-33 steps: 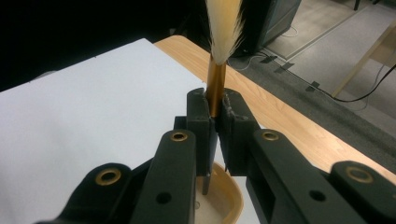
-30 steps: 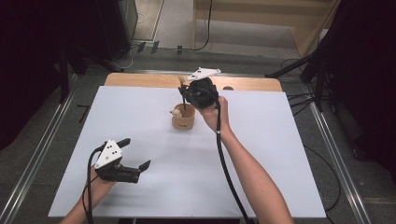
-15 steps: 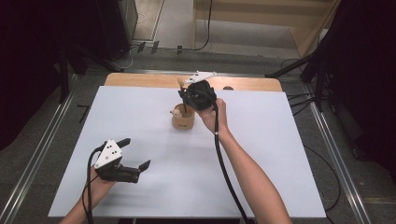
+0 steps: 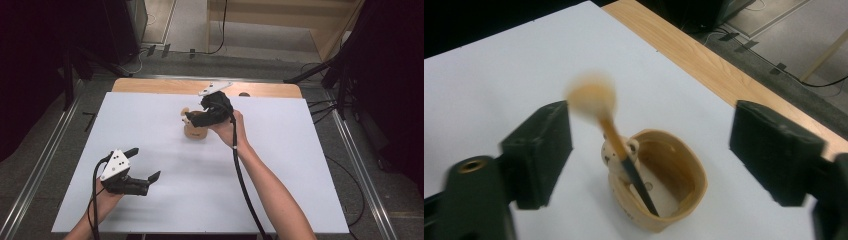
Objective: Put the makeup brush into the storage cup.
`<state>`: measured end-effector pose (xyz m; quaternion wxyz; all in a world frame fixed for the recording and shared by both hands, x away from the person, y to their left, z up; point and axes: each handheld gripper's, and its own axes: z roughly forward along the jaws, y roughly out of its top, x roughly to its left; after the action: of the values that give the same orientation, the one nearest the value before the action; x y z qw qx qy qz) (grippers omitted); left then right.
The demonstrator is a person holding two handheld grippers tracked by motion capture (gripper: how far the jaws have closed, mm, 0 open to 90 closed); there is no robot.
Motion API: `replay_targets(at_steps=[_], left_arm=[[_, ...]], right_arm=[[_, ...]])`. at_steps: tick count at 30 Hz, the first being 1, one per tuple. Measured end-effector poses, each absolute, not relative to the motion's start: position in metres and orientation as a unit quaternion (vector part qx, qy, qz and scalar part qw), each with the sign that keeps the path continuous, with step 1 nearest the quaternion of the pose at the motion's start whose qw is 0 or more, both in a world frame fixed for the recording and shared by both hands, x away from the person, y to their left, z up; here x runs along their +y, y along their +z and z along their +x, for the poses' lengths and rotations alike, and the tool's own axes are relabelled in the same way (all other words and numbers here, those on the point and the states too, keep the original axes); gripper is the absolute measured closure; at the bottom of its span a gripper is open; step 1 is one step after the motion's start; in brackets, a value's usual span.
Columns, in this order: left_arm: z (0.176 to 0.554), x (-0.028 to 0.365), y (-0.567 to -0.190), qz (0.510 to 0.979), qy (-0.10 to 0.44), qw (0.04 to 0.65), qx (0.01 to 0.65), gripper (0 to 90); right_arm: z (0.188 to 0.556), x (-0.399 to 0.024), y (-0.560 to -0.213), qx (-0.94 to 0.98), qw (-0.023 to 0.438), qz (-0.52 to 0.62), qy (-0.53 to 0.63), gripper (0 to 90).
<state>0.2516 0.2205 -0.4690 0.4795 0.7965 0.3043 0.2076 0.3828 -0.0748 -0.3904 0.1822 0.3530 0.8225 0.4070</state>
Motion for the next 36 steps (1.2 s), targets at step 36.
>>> replay_targets(at_steps=[36], left_arm=[[0.231,0.222,-0.448,0.773,0.264,0.498,0.292,0.0]], right_arm=[[0.268,-0.156,-0.39,0.783,0.215,0.308,0.496,0.0]])
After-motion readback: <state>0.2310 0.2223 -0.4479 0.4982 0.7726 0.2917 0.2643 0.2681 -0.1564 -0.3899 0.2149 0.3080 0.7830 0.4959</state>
